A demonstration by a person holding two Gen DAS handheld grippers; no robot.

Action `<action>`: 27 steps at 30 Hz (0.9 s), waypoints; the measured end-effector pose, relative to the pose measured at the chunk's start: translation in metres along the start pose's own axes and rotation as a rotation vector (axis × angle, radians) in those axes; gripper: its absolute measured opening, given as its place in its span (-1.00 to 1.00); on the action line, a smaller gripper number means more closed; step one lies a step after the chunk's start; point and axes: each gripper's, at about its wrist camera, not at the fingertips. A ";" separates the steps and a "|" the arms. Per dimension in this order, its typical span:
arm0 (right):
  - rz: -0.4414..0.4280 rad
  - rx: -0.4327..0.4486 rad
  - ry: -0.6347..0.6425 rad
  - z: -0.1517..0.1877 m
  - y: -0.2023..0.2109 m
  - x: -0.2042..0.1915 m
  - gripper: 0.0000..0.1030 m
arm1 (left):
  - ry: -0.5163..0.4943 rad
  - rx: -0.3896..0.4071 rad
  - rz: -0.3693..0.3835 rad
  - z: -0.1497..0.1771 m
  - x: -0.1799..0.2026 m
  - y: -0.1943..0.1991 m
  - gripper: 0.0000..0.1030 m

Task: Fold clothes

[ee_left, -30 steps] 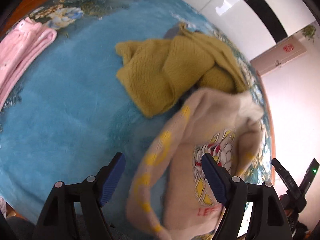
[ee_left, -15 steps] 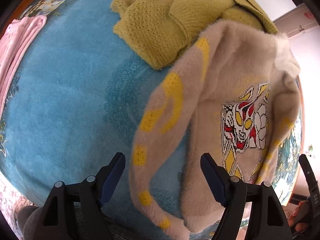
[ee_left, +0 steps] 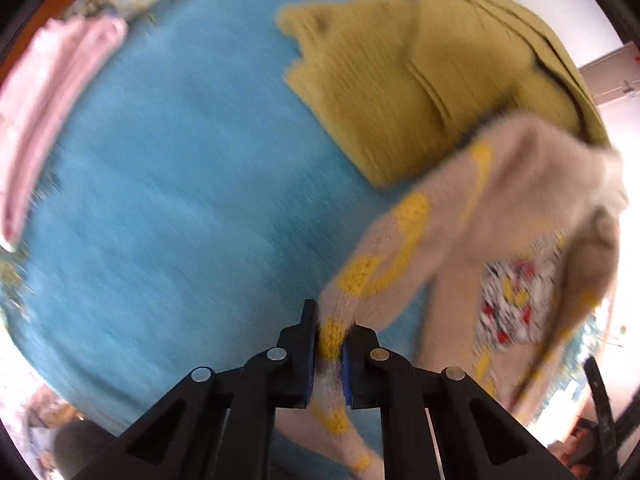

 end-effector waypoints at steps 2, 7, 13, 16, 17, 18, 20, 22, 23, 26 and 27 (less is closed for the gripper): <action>0.002 -0.002 -0.004 -0.001 -0.002 0.004 0.57 | -0.017 0.023 -0.033 -0.017 0.000 0.006 -0.79; 0.010 -0.010 -0.019 -0.007 -0.008 0.013 0.57 | -0.069 0.056 -0.099 -0.056 0.012 0.008 -0.79; 0.044 -0.013 -0.029 -0.008 -0.008 0.026 0.57 | -0.048 0.051 -0.118 -0.040 0.006 -0.001 -0.69; 0.056 -0.021 -0.042 -0.008 -0.010 0.032 0.57 | -0.040 0.066 -0.073 -0.040 0.001 -0.002 -0.12; 0.058 -0.023 -0.044 -0.007 -0.010 0.033 0.57 | -0.036 0.078 -0.056 -0.039 -0.001 0.001 0.08; 0.057 -0.024 -0.043 -0.007 -0.011 0.032 0.57 | -0.032 0.094 -0.038 -0.037 -0.003 0.005 0.31; 0.050 -0.022 -0.034 -0.007 -0.011 0.026 0.57 | -0.021 0.122 -0.009 -0.033 -0.008 0.014 0.32; 0.043 -0.019 -0.024 -0.007 -0.011 0.021 0.57 | 0.010 0.159 0.007 -0.026 -0.012 0.031 0.32; 0.038 -0.016 -0.016 -0.007 -0.010 0.017 0.57 | 0.017 0.181 0.023 -0.022 -0.011 0.039 0.32; 0.028 -0.004 0.007 -0.008 -0.007 0.005 0.57 | 0.019 0.253 0.085 -0.007 -0.003 0.064 0.35; 0.026 -0.001 0.016 -0.007 -0.006 0.000 0.57 | 0.020 0.277 0.106 -0.003 0.000 0.072 0.38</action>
Point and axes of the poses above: each gripper's, at about its wrist camera, not at the fingertips, and y roughly against the way its jaws point, x to its right, z to its underside, and after that the axes turned 1 degree about -x, right-handed
